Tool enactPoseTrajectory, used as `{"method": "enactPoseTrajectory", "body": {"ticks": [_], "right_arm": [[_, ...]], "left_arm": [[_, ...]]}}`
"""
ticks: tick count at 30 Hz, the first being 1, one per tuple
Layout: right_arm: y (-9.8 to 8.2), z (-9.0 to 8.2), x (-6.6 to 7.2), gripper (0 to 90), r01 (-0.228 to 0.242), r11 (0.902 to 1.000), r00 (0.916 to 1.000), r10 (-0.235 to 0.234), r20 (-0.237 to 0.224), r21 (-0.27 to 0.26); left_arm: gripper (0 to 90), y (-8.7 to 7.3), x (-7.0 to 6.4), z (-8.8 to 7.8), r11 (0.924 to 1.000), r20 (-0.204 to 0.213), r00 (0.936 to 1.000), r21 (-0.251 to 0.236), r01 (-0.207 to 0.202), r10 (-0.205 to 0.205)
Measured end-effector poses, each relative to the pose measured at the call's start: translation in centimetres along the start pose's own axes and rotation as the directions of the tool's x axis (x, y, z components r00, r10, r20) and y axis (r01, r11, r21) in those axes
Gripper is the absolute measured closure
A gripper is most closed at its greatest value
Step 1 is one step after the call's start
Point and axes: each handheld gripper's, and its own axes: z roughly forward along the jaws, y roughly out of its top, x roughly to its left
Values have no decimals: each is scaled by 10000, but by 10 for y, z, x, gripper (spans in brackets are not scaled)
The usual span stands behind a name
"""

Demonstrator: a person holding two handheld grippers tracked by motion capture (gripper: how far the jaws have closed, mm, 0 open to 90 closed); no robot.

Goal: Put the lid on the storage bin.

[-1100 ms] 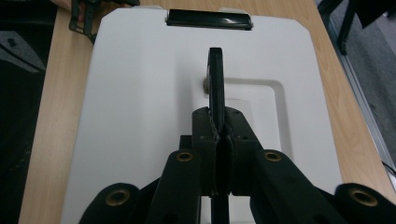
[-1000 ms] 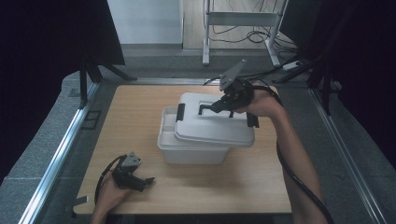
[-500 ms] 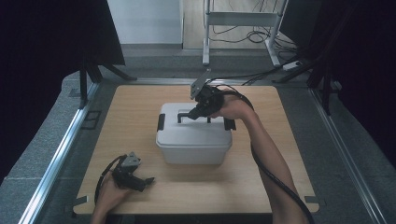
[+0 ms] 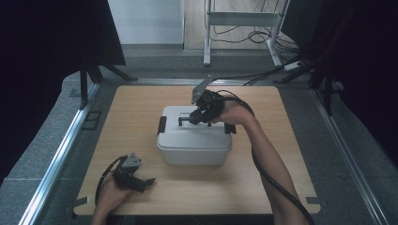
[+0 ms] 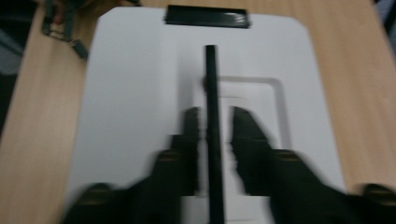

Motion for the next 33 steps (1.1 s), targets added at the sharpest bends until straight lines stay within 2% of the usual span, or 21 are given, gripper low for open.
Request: {"method": "enactPoseTrajectory", "body": {"ticks": [1,2,4,8,11,13,19,21,26,27,28,29,30,32,33], "right_arm": [[-2,-2,0,456,-343,9992,9994,341,-79,-217],[-5,-5,0,384,-491,9984,9988,492,36,-280],[-10,-10,3,232,-693,9963,9957,721,575,-500],[-22,-22,9,134,-1216,9911,9843,1274,1220,-544],[-32,-33,14,129,-1461,9868,9760,1553,1525,-697],[-39,-39,18,118,-1653,9829,9672,1776,1815,-806],[-58,-55,27,63,-2185,9712,9441,2350,2311,-950],[-64,-60,30,35,-2342,9667,9330,2534,2555,-1032],[-81,-70,41,2,-2567,9569,9165,2855,2801,-1357],[-89,-74,45,1,-2785,9507,9030,3075,3002,-1360],[-89,-74,45,1,-2785,9507,9030,3075,3002,-1360],[-92,-75,47,2,-2875,9480,8977,3165,3066,-1369],[-96,-77,49,3,-3038,9429,8884,3321,3170,-1365],[-108,-82,55,0,-3318,9315,8761,3629,3176,-1490],[-108,-82,55,0,-3318,9315,8761,3629,3176,-1490]], "left_arm": [[13,0,0,0,10000,0,10000,-2,1,-1],[13,0,0,0,10000,1,10000,-3,1,-1],[13,0,0,0,10000,0,10000,-2,3,-3],[13,0,0,0,10000,-1,10000,1,4,-4],[13,0,0,0,10000,-2,10000,0,4,-4],[13,0,0,0,10000,-2,10000,0,6,-6],[13,0,0,0,10000,-2,10000,9,-1,1],[13,0,0,0,10000,-6,10000,14,-4,4],[13,0,0,0,10000,-3,10000,18,-25,25],[13,0,0,0,10000,-3,10000,17,-24,24],[13,0,0,0,10000,-4,10000,15,-22,22],[13,0,0,0,10000,-2,10000,13,-21,21],[13,0,0,0,10000,-3,10000,15,-21,21],[13,0,0,0,10000,-4,10000,15,-22,22],[13,0,0,0,10000,-3,10000,14,-19,19]]}}
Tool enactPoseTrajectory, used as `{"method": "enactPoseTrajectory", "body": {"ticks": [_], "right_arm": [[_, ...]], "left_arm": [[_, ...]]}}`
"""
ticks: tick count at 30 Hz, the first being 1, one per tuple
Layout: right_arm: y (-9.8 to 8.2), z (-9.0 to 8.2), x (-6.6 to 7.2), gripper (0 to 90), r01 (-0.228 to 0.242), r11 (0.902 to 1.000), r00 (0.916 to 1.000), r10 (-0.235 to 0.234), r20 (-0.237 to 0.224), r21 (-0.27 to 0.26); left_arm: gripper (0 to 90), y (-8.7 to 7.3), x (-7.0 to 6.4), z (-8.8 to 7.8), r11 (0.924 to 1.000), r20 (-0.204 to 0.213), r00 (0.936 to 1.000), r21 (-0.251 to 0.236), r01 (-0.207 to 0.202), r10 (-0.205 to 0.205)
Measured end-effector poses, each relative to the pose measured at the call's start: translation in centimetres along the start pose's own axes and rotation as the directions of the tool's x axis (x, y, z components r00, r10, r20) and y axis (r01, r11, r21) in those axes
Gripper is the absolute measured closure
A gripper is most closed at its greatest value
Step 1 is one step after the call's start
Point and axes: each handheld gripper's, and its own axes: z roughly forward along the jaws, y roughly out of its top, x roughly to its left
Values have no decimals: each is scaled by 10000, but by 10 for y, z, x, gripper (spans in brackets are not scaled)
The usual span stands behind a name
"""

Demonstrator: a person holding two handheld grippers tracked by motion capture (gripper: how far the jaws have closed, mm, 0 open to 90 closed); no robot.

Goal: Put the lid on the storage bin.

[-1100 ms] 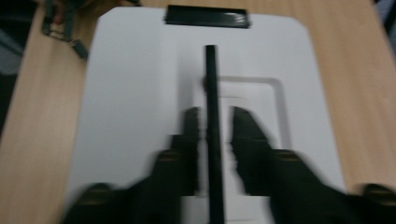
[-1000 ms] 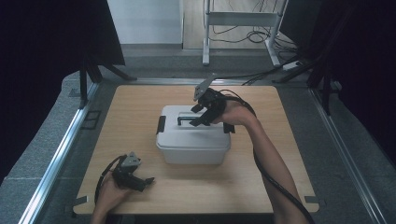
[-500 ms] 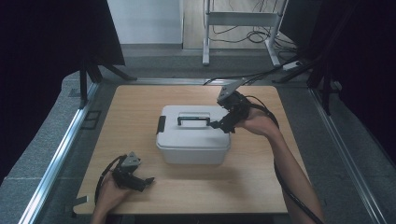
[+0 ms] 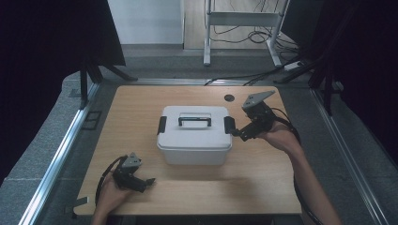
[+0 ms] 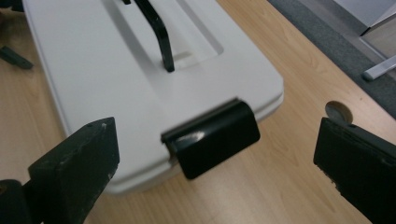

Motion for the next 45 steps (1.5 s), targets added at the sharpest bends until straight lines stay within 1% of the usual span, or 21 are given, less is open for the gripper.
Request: {"method": "enactPoseTrajectory", "body": {"ticks": [1,6,10,11,12,14,17,19,21,27,31,33,35,37,41,45], "right_arm": [[-4,-2,0,0,-95,9999,9999,94,145,52],[-23,-12,0,0,-509,9987,9975,505,501,70],[-40,-19,0,0,-835,9965,9931,829,823,32],[-48,-21,0,0,-972,9952,9895,958,1081,81],[-48,-21,0,0,-972,9952,9895,958,1081,81],[-56,-22,1,0,-1106,9938,9854,1081,1316,120],[-69,-22,4,0,-1406,9901,9791,1384,1493,43],[-77,-19,8,0,-1508,9886,9755,1482,1627,37],[-86,-15,12,2,-1542,9880,9732,1515,1728,21],[-113,2,25,4,-1907,9816,9664,1885,1749,-45],[-130,16,33,3,-2027,9792,9641,2003,1746,-37],[-138,23,37,3,-2136,9769,9605,2102,1825,-11],[-146,31,41,3,-2227,9749,9589,2188,1804,12],[-155,39,46,3,-2268,9739,9555,2223,1937,10],[-169,53,53,3,-2686,9633,9459,2633,1895,19],[-180,66,58,0,-2962,9550,9405,2886,1794,167]], "left_arm": [[13,0,0,0,10000,0,10000,2,-3,3],[13,0,0,0,10000,4,10000,8,-5,5],[13,0,0,0,10000,3,10000,8,-2,2],[14,0,0,0,10000,1,10000,8,-1,1],[14,0,0,0,10000,-3,10000,6,-3,3],[14,0,0,0,10000,-7,10000,4,0,0],[14,0,0,0,10000,-17,10000,2,1,-1],[14,0,0,0,10000,-10,10000,5,3,-3],[15,0,0,0,10000,-11,10000,28,-5,5],[15,0,0,0,10000,-35,10000,23,14,-14],[15,0,-1,0,10000,-47,10000,-7,56,-56],[15,0,-1,0,10000,-51,10000,-5,60,-60],[15,0,-1,0,10000,-56,10000,-9,67,-67],[15,0,-1,0,10000,-59,10000,-8,67,-68],[16,0,-1,0,10000,-59,10000,-11,77,-77],[16,0,-1,0,10000,-64,10000,-7,75,-75]]}}
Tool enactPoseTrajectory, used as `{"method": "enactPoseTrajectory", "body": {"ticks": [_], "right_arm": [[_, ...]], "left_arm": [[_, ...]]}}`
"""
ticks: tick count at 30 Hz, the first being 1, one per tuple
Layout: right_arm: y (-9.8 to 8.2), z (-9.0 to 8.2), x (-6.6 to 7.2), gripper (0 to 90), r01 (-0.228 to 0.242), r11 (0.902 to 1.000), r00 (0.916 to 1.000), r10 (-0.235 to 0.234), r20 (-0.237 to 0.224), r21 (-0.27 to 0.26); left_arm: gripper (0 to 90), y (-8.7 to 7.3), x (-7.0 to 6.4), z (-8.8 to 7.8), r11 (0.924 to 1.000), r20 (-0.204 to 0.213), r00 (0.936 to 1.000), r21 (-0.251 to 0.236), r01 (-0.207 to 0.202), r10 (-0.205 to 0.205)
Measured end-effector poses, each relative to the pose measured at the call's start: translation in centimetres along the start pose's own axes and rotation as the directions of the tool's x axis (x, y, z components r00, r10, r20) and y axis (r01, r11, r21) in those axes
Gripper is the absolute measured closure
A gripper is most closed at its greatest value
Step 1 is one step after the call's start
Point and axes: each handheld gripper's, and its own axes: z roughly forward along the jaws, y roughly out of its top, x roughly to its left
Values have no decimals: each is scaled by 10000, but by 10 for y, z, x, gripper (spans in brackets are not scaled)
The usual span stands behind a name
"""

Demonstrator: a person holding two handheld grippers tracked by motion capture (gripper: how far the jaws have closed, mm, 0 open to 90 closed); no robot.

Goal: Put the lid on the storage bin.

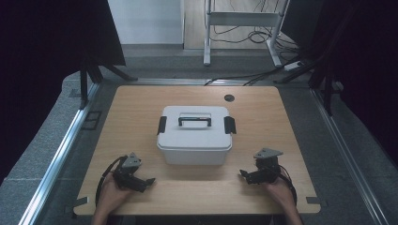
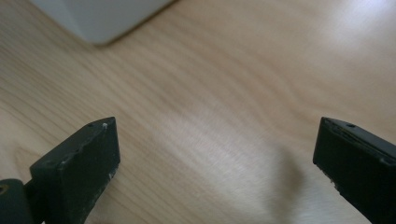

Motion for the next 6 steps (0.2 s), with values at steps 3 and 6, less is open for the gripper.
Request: {"method": "enactPoseTrajectory", "body": {"ticks": [3,6], "right_arm": [[-2,2,-1,0,-259,9997,9996,259,-150,-10],[-3,2,0,0,-313,9995,9994,313,-165,12]], "left_arm": [[16,0,0,0,10000,-4,10000,-5,5,-5],[17,0,0,0,10000,-3,10000,-7,0,0]]}}
